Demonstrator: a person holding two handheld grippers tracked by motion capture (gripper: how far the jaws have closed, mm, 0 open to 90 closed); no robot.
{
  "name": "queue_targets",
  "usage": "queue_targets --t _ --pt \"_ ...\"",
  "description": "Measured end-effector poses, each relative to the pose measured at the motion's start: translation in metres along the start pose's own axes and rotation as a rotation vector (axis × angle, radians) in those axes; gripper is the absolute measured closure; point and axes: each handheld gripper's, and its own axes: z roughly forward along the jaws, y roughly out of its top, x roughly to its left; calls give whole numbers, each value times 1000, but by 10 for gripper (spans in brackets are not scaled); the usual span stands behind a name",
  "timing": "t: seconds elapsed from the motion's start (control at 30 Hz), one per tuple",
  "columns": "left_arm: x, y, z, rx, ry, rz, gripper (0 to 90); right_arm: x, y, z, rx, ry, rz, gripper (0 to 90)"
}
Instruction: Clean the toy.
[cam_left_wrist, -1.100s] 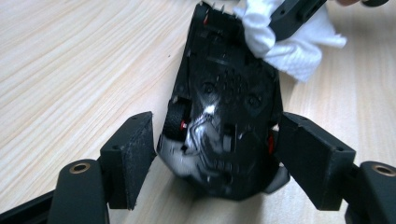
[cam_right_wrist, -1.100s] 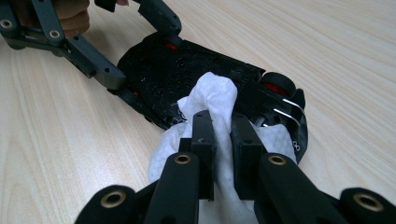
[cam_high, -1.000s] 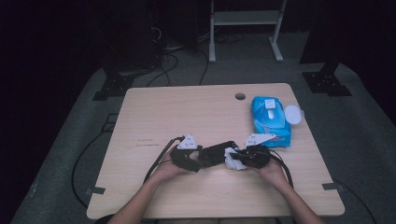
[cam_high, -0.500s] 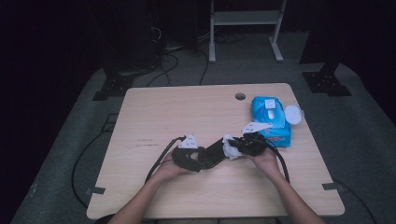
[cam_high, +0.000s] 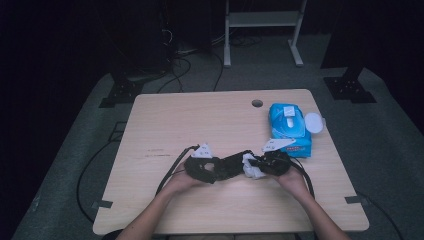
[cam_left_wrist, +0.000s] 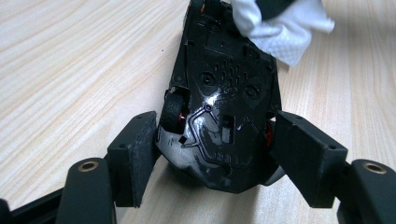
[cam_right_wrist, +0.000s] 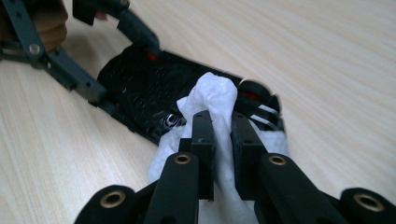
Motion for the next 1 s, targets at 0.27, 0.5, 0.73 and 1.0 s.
queue_targets --t 0.27,0.5,0.73,1.0 --pt "6 1 3 33 -12 -83 242 3 -8 0 -32 -10 -26 819" --pt "12 0 4 39 -68 -147 264 6 -17 -5 -66 2 -54 825" --pt "17 -2 5 43 -125 -177 323 4 -21 -6 -83 9 -47 827" --pt "10 1 3 35 -76 -124 335 5 -23 -6 -96 10 -53 825"
